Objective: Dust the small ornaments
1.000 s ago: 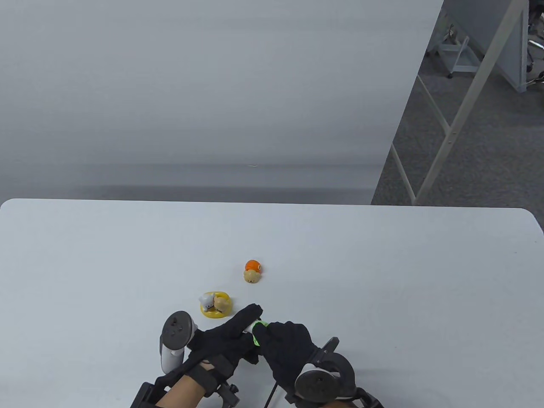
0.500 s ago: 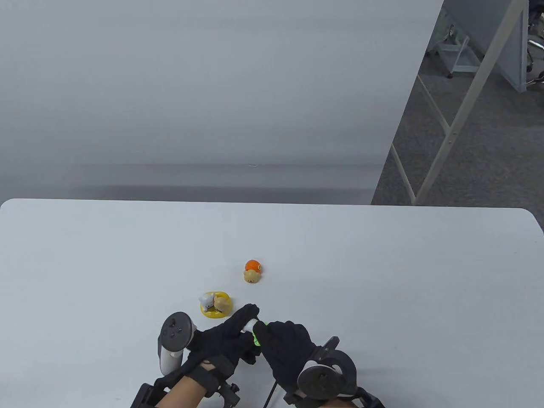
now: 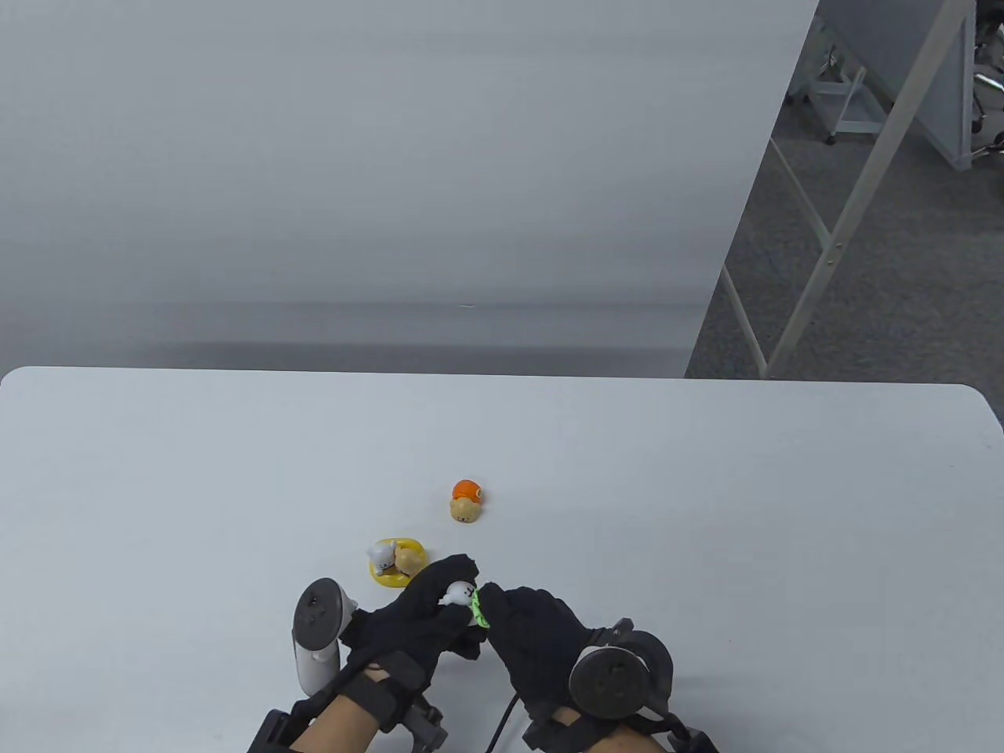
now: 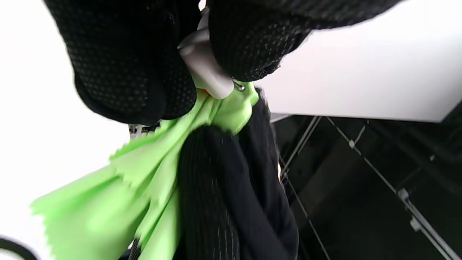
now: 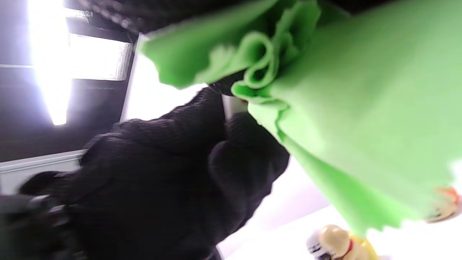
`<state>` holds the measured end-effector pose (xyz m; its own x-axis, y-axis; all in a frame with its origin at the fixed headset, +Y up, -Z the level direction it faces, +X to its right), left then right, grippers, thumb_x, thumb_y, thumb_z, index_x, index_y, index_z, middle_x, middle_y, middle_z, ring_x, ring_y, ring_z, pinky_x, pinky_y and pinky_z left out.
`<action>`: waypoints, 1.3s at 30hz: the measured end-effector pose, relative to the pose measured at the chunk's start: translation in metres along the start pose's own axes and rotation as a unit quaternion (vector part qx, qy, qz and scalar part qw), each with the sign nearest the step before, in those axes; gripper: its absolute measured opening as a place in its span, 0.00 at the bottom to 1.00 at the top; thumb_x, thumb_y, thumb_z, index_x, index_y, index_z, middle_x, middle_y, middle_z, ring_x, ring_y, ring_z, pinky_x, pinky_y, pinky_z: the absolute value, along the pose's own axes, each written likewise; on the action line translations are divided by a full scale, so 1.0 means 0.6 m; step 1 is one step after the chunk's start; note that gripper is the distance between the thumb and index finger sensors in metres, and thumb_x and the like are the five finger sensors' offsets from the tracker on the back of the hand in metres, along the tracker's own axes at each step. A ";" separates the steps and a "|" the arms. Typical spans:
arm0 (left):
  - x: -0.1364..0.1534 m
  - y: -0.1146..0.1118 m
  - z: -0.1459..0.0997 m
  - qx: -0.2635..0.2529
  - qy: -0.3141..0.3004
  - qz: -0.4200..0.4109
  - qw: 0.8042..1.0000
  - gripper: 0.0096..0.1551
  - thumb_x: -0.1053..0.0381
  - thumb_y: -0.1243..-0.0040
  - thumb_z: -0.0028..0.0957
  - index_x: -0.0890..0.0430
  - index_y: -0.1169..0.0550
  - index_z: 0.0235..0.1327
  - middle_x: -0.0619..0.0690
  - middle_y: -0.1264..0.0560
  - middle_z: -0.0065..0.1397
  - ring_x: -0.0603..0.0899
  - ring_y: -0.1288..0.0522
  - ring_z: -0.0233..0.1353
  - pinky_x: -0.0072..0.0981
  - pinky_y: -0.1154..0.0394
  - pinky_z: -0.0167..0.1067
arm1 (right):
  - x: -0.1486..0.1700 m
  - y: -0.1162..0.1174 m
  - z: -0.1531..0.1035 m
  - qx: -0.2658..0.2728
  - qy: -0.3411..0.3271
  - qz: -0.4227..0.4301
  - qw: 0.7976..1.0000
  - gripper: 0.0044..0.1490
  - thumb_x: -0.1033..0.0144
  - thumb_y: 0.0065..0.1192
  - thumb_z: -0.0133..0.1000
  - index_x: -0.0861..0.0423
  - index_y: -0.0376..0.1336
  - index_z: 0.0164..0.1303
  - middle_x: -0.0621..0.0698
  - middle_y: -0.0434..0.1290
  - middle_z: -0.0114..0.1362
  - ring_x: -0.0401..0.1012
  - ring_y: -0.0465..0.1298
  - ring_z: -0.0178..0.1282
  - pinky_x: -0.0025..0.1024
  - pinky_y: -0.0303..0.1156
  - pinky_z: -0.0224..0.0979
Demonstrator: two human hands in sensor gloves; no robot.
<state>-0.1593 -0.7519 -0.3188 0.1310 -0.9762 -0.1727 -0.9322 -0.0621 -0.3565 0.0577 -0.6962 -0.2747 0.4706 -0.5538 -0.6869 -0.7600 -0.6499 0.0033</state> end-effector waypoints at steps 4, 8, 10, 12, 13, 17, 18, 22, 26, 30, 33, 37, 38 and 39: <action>-0.002 0.016 0.000 -0.023 -0.015 0.051 0.998 0.38 0.50 0.25 0.50 0.62 0.26 0.71 0.66 0.22 0.67 0.61 0.08 0.48 0.44 0.06 0.37 | 0.013 -0.007 -0.003 0.013 0.019 0.027 0.999 0.25 0.76 0.72 0.57 0.67 0.70 0.64 0.75 0.80 0.55 0.59 0.84 0.43 0.69 0.79 0.54; -0.012 0.008 0.003 -0.006 -0.026 0.124 0.992 0.36 0.47 0.24 0.48 0.56 0.22 0.70 0.64 0.21 0.66 0.63 0.09 0.49 0.46 0.07 0.39 | 0.028 -0.016 -0.005 0.032 0.055 0.061 0.996 0.26 0.76 0.71 0.57 0.67 0.69 0.65 0.76 0.79 0.55 0.59 0.84 0.43 0.69 0.79 0.54; -0.014 -0.006 0.003 0.017 -0.019 0.137 0.990 0.38 0.52 0.26 0.49 0.59 0.24 0.73 0.66 0.23 0.68 0.66 0.10 0.52 0.49 0.08 0.42 | 0.033 -0.015 -0.004 0.030 0.072 0.068 0.995 0.26 0.76 0.71 0.58 0.67 0.69 0.66 0.76 0.79 0.55 0.59 0.84 0.43 0.69 0.79 0.54; -0.016 -0.018 0.003 0.040 -0.011 0.153 0.987 0.37 0.59 0.29 0.49 0.62 0.27 0.75 0.68 0.25 0.70 0.68 0.11 0.54 0.51 0.08 0.44 | 0.035 -0.013 -0.005 0.029 0.087 0.059 0.994 0.26 0.77 0.70 0.58 0.68 0.68 0.66 0.77 0.78 0.55 0.59 0.83 0.43 0.70 0.78 0.53; -0.018 -0.019 0.004 0.036 -0.023 0.166 0.985 0.37 0.60 0.30 0.49 0.63 0.27 0.75 0.69 0.25 0.70 0.69 0.11 0.54 0.51 0.08 0.44 | 0.036 -0.013 -0.004 0.027 0.090 0.054 0.994 0.26 0.77 0.70 0.58 0.68 0.69 0.66 0.77 0.78 0.55 0.60 0.83 0.43 0.70 0.78 0.54; -0.025 -0.018 0.002 0.005 -0.038 0.201 0.979 0.35 0.55 0.28 0.50 0.68 0.23 0.69 0.66 0.22 0.66 0.69 0.11 0.53 0.54 0.10 0.43 | 0.023 -0.005 -0.002 0.016 0.087 0.024 0.996 0.26 0.78 0.70 0.58 0.70 0.68 0.66 0.78 0.78 0.55 0.60 0.83 0.43 0.71 0.78 0.53; -0.025 -0.018 0.001 -0.002 -0.036 0.208 0.978 0.35 0.55 0.28 0.49 0.68 0.23 0.69 0.65 0.22 0.66 0.68 0.11 0.53 0.53 0.10 0.43 | 0.020 -0.003 -0.001 0.021 0.082 0.015 0.996 0.26 0.78 0.70 0.58 0.70 0.68 0.66 0.78 0.78 0.55 0.61 0.83 0.43 0.71 0.78 0.53; -0.014 -0.008 -0.001 -0.023 -0.009 0.138 0.990 0.36 0.53 0.31 0.50 0.69 0.26 0.69 0.65 0.23 0.66 0.65 0.11 0.52 0.50 0.08 0.43 | 0.000 0.003 0.004 0.008 0.036 -0.019 0.999 0.27 0.80 0.71 0.57 0.71 0.67 0.65 0.79 0.77 0.56 0.62 0.82 0.44 0.73 0.77 0.54; -0.002 0.011 0.001 -0.032 0.008 0.119 0.992 0.37 0.53 0.32 0.51 0.70 0.28 0.70 0.66 0.24 0.67 0.65 0.11 0.52 0.50 0.08 0.43 | -0.001 0.011 0.005 -0.042 -0.006 -0.099 0.994 0.25 0.79 0.73 0.56 0.66 0.70 0.64 0.77 0.78 0.57 0.61 0.83 0.45 0.72 0.77 0.55; -0.007 0.011 0.003 -0.003 0.001 0.136 0.991 0.41 0.54 0.32 0.54 0.62 0.34 0.80 0.65 0.26 0.69 0.69 0.14 0.57 0.56 0.12 0.48 | 0.030 0.003 -0.002 -0.032 0.044 -0.057 0.997 0.26 0.78 0.72 0.57 0.67 0.70 0.65 0.77 0.78 0.57 0.61 0.83 0.44 0.71 0.78 0.55; -0.012 0.000 0.004 0.025 -0.025 0.163 0.986 0.39 0.53 0.30 0.55 0.59 0.31 0.79 0.65 0.27 0.70 0.69 0.15 0.57 0.55 0.12 0.49 | 0.042 -0.003 -0.002 -0.015 0.076 -0.012 0.997 0.28 0.77 0.69 0.58 0.69 0.67 0.68 0.77 0.77 0.57 0.60 0.83 0.45 0.70 0.78 0.55; -0.017 -0.019 0.004 0.036 -0.053 0.190 0.980 0.35 0.54 0.27 0.54 0.62 0.26 0.74 0.66 0.27 0.71 0.68 0.13 0.57 0.55 0.10 0.49 | 0.051 0.004 0.002 -0.021 0.133 0.081 0.988 0.29 0.78 0.67 0.59 0.71 0.64 0.70 0.78 0.76 0.58 0.60 0.82 0.45 0.71 0.77 0.55; -0.018 -0.021 0.003 0.034 -0.058 0.196 0.978 0.35 0.55 0.27 0.54 0.64 0.26 0.74 0.67 0.27 0.71 0.68 0.13 0.57 0.54 0.10 0.48 | 0.050 0.006 0.002 -0.021 0.140 0.089 0.986 0.29 0.78 0.67 0.59 0.72 0.65 0.69 0.79 0.76 0.57 0.61 0.82 0.45 0.71 0.77 0.54; -0.019 -0.024 0.002 0.031 -0.061 0.199 0.978 0.36 0.55 0.28 0.55 0.65 0.27 0.74 0.69 0.29 0.73 0.67 0.12 0.56 0.53 0.09 0.47 | 0.049 0.008 0.003 -0.022 0.145 0.094 0.985 0.29 0.78 0.67 0.59 0.73 0.65 0.69 0.79 0.76 0.57 0.61 0.82 0.45 0.72 0.77 0.54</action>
<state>-0.1467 -0.7396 -0.3131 -0.1945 -0.8882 -0.4164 -0.8962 0.3335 -0.2927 0.0672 -0.7149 -0.2961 0.4361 -0.7883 -0.4341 -0.8288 -0.5397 0.1475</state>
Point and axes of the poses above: the tracker on the back of each hand, its own x axis roughly to the little-finger side, its own z axis roughly from the wrist to the fingertips, y = z × x, the point moved 2 cm from there along z, roughly from the wrist to the fingertips
